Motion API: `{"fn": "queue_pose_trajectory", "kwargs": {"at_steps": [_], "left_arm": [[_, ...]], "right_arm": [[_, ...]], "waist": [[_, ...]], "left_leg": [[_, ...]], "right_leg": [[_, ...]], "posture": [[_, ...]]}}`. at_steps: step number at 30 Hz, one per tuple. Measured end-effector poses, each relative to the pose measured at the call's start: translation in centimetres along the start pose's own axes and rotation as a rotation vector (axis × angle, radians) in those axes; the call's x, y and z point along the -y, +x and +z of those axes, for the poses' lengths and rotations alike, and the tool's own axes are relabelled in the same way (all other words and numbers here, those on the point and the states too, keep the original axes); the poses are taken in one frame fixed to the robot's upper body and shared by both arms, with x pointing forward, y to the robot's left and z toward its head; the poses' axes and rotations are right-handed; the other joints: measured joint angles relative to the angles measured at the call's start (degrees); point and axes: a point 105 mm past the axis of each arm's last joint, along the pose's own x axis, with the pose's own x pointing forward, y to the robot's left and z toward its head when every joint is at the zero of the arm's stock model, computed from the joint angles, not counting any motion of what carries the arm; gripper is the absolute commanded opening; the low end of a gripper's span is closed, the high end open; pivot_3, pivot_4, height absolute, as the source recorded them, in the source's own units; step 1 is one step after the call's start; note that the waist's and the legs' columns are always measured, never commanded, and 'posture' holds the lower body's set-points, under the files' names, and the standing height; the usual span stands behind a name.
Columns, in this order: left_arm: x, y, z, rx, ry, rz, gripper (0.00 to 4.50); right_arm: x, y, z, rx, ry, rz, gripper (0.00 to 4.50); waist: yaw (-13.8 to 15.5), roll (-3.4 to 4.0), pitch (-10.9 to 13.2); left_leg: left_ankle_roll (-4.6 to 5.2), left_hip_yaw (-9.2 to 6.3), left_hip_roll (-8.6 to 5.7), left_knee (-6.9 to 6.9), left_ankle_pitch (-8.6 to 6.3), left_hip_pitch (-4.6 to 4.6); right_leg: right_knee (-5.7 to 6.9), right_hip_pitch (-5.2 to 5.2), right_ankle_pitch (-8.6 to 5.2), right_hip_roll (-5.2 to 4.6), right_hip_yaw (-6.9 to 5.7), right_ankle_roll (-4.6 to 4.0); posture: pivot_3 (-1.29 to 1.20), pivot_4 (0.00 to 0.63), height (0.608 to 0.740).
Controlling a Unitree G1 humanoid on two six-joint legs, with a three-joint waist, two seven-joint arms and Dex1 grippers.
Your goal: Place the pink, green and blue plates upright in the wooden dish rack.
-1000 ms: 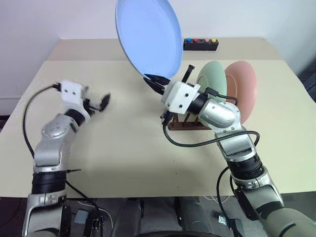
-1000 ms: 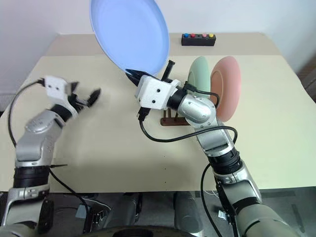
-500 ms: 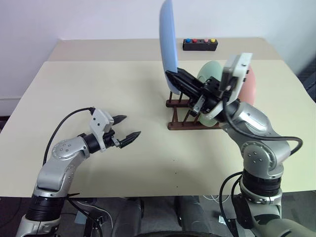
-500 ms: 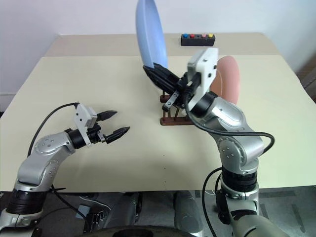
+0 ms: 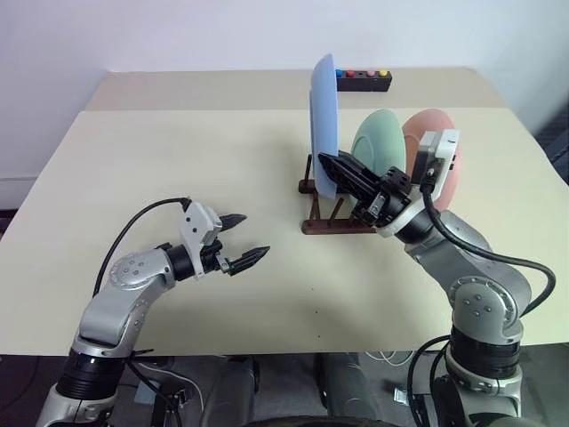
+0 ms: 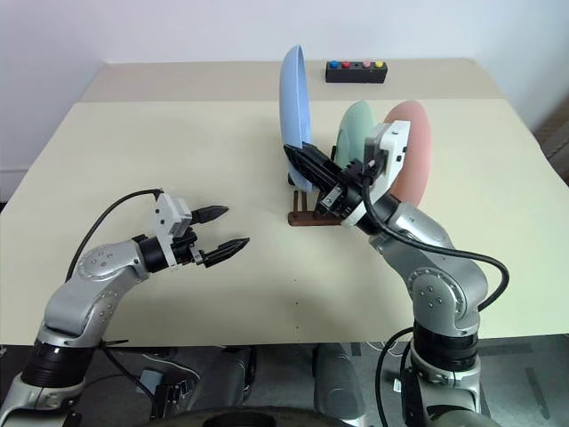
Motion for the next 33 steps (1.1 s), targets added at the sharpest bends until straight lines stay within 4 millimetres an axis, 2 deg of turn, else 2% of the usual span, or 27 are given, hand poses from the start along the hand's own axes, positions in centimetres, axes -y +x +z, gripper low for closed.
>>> {"fn": "queue_pose_trajectory", "kwargs": {"at_steps": [14, 18, 24, 33], "left_arm": [[0.3, -0.1, 0.1, -0.013, 0.008, -0.024, 4.43], [0.3, -0.1, 0.1, -0.013, 0.009, -0.025, 4.50], [0.4, 0.0, 0.0, -0.015, 0.010, -0.029, 4.50], [0.5, 0.0, 0.0, -0.015, 0.012, -0.030, 4.50]], "right_arm": [[0.3, 0.0, -0.3, -0.004, 0.072, -0.009, 0.00], [0.5, -0.1, -0.4, -0.009, 0.075, -0.023, 1.39], [0.6, -0.1, -0.4, -0.011, 0.076, -0.033, 4.45], [0.9, -0.2, -0.4, -0.026, 0.041, -0.051, 4.45]], "waist": [[0.00, 0.00, 0.00], [0.01, 0.00, 0.00], [0.00, 0.00, 0.00], [0.01, 0.00, 0.00]], "left_leg": [[0.00, 0.00, 0.00, 0.00, 0.00, 0.00], [0.00, 0.00, 0.00, -0.01, 0.00, 0.00], [0.00, 0.00, 0.00, -0.01, 0.00, 0.00], [0.01, 0.00, 0.00, -0.01, 0.00, 0.00]], "right_leg": [[-0.02, 0.00, 0.00, 0.00, 0.00, 0.00], [-0.02, 0.00, 0.00, 0.00, 0.00, 0.00], [-0.03, 0.00, 0.00, 0.00, 0.00, -0.01], [-0.03, 0.00, -0.01, 0.00, 0.00, -0.01]], "posture": [[0.00, 0.150, 0.740], [0.00, 0.150, 0.740], [0.00, 0.150, 0.740], [0.00, 0.150, 0.740]]}}
